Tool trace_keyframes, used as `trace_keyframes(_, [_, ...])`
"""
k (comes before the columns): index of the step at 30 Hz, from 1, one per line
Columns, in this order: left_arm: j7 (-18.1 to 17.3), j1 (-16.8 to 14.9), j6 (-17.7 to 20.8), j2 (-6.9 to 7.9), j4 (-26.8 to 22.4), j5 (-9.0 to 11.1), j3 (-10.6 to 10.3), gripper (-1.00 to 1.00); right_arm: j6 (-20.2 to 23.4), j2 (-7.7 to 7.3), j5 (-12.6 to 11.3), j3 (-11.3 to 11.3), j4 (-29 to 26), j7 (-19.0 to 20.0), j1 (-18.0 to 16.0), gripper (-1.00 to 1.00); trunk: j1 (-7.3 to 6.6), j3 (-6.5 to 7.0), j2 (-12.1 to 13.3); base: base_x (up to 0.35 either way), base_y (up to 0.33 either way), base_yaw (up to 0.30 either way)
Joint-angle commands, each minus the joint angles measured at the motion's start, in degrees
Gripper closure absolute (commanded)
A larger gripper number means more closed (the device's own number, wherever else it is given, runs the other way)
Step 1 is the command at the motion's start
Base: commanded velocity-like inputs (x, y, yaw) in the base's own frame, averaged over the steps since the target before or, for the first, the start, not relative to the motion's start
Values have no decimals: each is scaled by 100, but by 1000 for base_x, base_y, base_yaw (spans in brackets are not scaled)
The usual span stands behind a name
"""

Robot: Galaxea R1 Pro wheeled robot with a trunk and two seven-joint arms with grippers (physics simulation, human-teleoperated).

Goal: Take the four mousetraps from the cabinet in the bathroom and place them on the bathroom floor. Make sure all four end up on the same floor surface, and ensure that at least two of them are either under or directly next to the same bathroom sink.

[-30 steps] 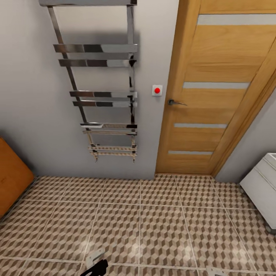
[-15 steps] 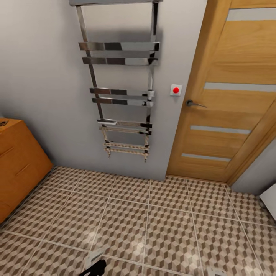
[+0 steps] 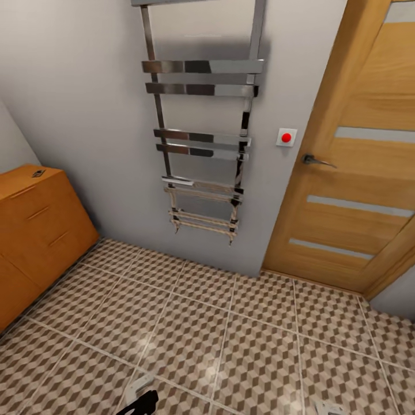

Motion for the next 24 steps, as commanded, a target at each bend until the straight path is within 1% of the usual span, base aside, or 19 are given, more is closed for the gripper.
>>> trace_keyframes(1, [25,-4,-11,-5,2,35,-48,-100,-24,2,-43,43,13,1,-5,-100,1,-10,-6,20,-73,275])
trace_keyframes(8, [25,2,-23,-13,-1,69,-48,-100,-24,44,-41,43,16,2,-3,-100,1,-32,-6,9,-33,275])
trace_keyframes(12, [25,4,-27,-11,-2,200,-48,-100,-24,48,-40,43,18,2,-2,-100,1,-44,-6,2,-9,275])
trace_keyframes(13, [25,4,-27,-11,-2,200,-48,-100,-24,48,-40,43,18,2,-2,-100,1,-47,-6,1,-5,275])
trace_keyframes(18, [20,4,-29,-5,-5,395,-43,-100,-24,50,-40,42,18,2,-4,-100,1,-63,-6,1,-3,275])
trace_keyframes(24, [17,5,-30,1,-6,486,-45,-100,-24,54,-40,42,18,2,-4,-100,1,-82,-6,0,-1,275])
